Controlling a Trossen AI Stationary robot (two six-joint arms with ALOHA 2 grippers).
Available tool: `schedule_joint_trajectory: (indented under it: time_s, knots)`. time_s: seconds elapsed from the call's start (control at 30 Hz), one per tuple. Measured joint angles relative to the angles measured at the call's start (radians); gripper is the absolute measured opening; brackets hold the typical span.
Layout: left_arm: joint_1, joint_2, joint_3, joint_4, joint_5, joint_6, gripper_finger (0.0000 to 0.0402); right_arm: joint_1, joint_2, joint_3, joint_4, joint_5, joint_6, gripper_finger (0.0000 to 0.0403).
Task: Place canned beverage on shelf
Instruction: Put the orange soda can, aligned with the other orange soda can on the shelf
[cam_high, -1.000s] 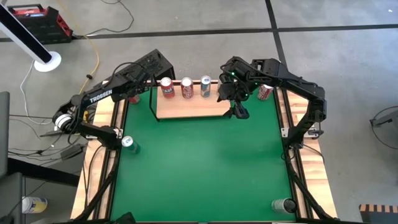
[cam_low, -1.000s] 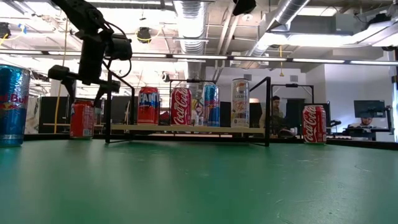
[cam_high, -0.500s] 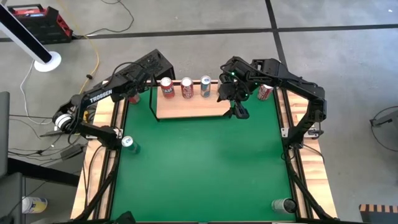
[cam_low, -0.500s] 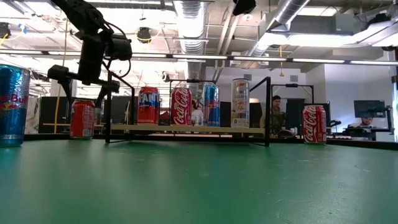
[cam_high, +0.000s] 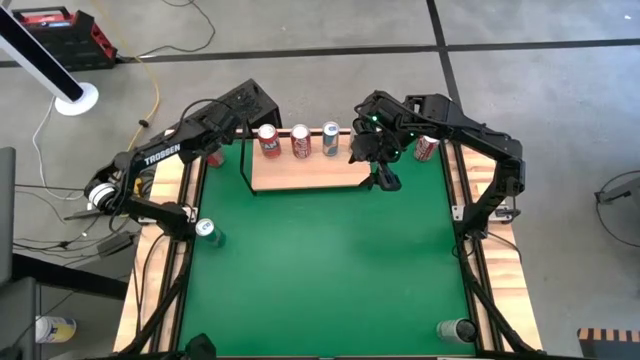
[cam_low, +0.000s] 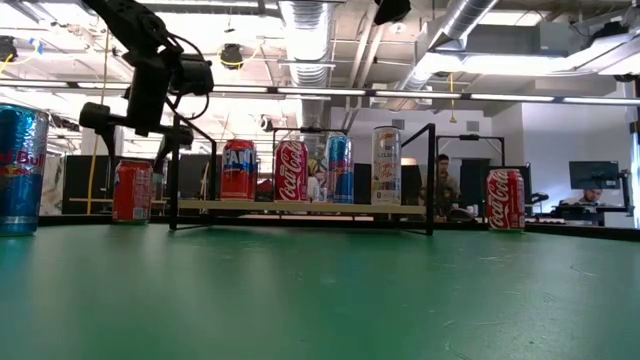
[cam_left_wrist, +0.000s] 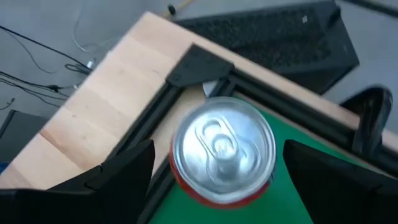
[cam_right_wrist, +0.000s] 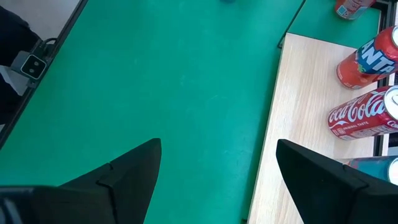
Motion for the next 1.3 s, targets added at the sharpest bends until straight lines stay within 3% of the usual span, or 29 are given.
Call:
schedule_joint_trajectory:
  time_s: [0.4,0.8,1.03,1.3]
  knots:
    - [-0.010,0.053,0.000,-0.008,-0.084,-0.029,0.0341,0.000,0.000,0.000,0.000,-0.001,0.000,0.0344]
    - [-0.010,0.124,0.000,-0.010,-0.043,-0.051,0.0339,0.000,0.000,0.000,-0.024,-0.002,0.001,0.0344]
    - [-0.010,0.124,0.000,-0.018,-0.041,-0.038,0.0280,0.000,0.000,0.000,-0.024,-0.003,0.001,0.0344]
    - [-0.016,0.123,0.000,-0.036,-0.031,-0.012,0.0276,0.000,0.000,0.000,-0.024,-0.008,0.002,0.0344]
